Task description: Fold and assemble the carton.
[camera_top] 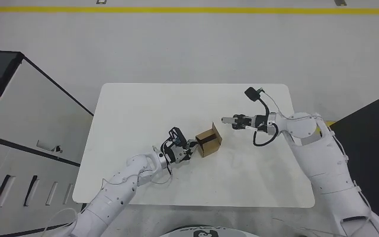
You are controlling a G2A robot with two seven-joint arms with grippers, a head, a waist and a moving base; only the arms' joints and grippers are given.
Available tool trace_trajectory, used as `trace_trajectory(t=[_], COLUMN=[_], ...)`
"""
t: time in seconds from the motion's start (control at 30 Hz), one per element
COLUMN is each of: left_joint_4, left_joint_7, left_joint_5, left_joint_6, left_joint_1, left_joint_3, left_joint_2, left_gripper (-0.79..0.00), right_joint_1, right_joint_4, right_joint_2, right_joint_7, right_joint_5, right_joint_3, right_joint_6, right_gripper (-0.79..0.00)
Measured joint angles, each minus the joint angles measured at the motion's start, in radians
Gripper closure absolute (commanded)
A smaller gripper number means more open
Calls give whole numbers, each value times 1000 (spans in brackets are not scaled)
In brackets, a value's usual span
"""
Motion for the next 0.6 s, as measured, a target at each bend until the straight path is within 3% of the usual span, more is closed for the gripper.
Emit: trace_trajectory(t=[0.17,0.57,0.6], left_joint_4=[0,0,0], left_joint_7=[0,0,0], left_joint_5=[0,0,0], left_joint_6=[0,0,0], left_joint_1=[0,0,0], left_joint_3=[0,0,0], left_joint_2=[0,0,0], left_gripper=[0,0,0], right_joint_1=[64,68,71], right_joint_4=[-8,-28,-29], right_joint_2=[1,2,2], right_joint_7=[77,99,102], right_joint_5=[-100,-130,-132], right_joint_3=[-47,-73,-74], right_joint_6=[79,64,66], right_gripper=[-785,-785,-720])
